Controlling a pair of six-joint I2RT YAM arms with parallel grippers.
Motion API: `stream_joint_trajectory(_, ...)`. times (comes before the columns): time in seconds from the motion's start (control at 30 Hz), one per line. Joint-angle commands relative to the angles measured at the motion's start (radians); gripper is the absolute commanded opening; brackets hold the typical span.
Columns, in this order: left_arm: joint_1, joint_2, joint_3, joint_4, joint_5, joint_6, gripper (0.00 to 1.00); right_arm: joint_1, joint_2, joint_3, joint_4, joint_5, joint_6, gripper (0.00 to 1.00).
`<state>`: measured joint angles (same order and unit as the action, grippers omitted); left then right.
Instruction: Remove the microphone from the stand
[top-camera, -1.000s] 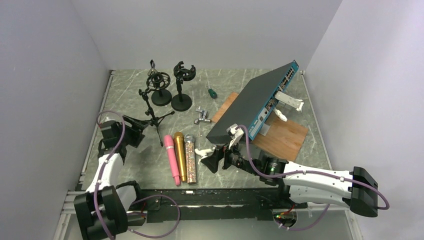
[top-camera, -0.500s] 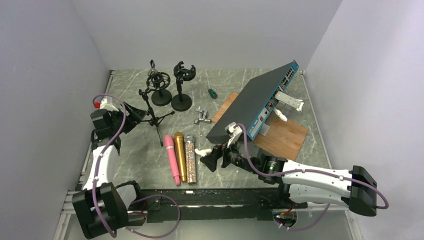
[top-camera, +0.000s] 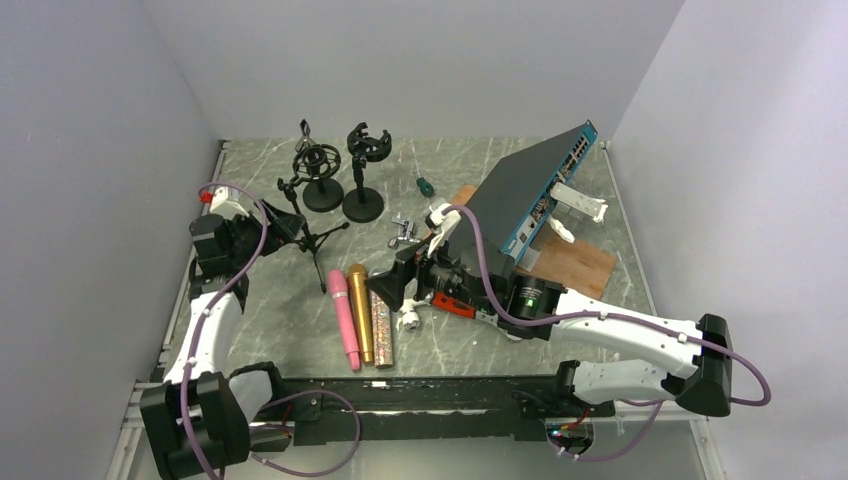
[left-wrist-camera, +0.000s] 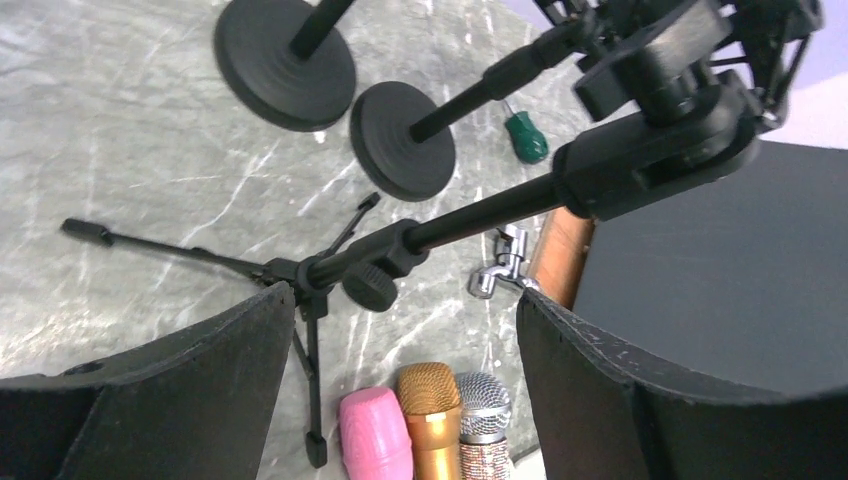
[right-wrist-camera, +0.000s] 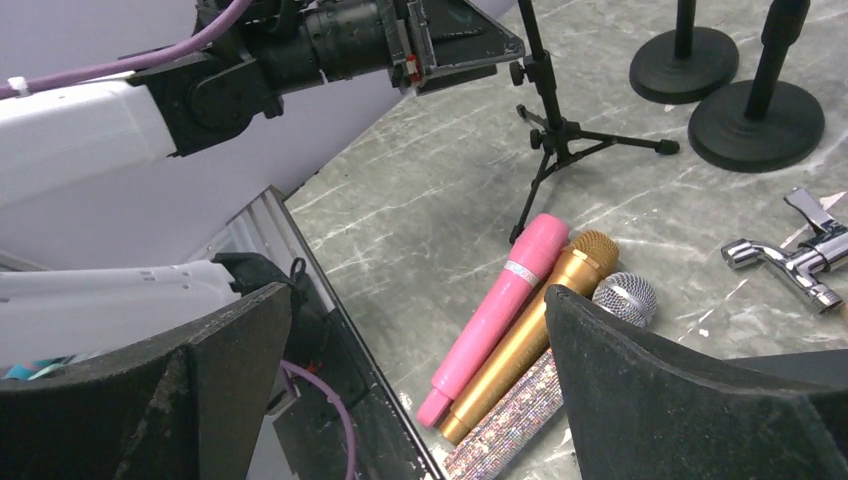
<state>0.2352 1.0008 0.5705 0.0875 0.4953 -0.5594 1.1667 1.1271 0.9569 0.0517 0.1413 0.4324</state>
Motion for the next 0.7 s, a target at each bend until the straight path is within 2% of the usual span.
stream_joint_trajectory(0.0,0.019,0.057,0.004,0.198,0.147,-0.037,0.85,0.003,-0.009,0.027,-0.018,-0.013,-0.044,1.0)
stream_joint_trajectory(0.13,0.021,0.107,0.017,0.284,0.221,-0.099,0.82,0.003,-0.035,-0.005,-0.019,0.009,-0.034,1.0)
stream_joint_trajectory(0.2,0.022,0.11,0.006,0.265,0.221,-0.093,0.78,0.004,-0.056,-0.026,-0.021,0.022,-0.031,1.0)
stream_joint_trajectory(0.3,0.024,0.085,-0.022,0.205,0.16,-0.052,0.78,0.003,-0.096,-0.056,-0.015,0.038,-0.03,1.0)
stream_joint_trajectory(0.4,0.025,0.094,-0.026,0.187,0.178,-0.04,0.77,0.003,-0.126,-0.087,-0.001,0.062,-0.032,1.0)
stream_joint_trajectory(0.53,0.028,0.089,-0.043,0.192,0.181,-0.026,0.69,0.004,-0.142,-0.092,-0.015,0.076,-0.034,1.0)
stream_joint_trajectory(0.67,0.042,0.081,-0.049,0.183,0.175,-0.026,0.54,0.002,-0.16,-0.099,-0.022,0.085,-0.031,1.0)
